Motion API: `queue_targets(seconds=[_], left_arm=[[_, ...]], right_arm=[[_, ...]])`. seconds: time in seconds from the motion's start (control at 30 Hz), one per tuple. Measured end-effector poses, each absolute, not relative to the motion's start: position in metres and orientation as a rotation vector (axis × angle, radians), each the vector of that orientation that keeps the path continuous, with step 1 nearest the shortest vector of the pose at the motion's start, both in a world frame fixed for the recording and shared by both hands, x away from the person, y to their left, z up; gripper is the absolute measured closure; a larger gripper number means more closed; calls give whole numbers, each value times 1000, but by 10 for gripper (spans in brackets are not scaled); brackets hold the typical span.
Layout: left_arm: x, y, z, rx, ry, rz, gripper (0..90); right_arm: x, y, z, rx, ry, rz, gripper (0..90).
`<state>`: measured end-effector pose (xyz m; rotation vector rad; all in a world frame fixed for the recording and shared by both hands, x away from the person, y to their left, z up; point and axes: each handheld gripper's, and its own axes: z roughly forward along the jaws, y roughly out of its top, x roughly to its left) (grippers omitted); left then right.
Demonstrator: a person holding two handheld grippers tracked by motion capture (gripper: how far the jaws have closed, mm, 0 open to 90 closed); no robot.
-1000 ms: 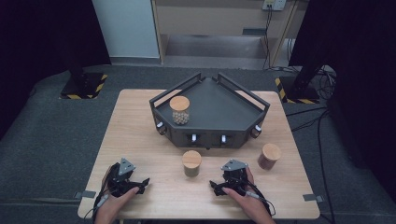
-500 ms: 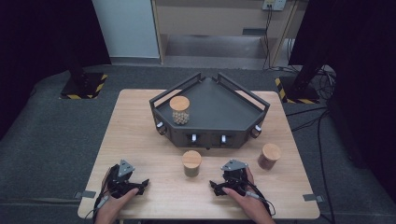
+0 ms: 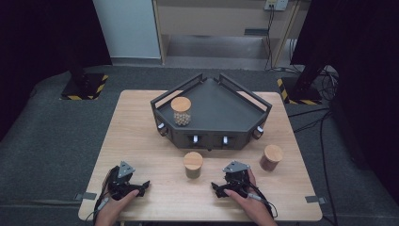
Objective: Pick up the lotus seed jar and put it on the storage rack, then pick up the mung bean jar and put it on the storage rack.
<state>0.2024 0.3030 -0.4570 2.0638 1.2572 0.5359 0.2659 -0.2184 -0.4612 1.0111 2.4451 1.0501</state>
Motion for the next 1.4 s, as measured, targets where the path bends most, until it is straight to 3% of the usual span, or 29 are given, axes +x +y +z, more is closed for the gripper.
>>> queue_targets(seconds=[0.63,1.4], left_arm=[[207,305,-457,2074,1246,521,0],[206,305,-457,2074,1248,526,0]], right_arm=[[269,-225,-458,979,2489,1069,35],[270,-203,-436,872,2511,1125,39]])
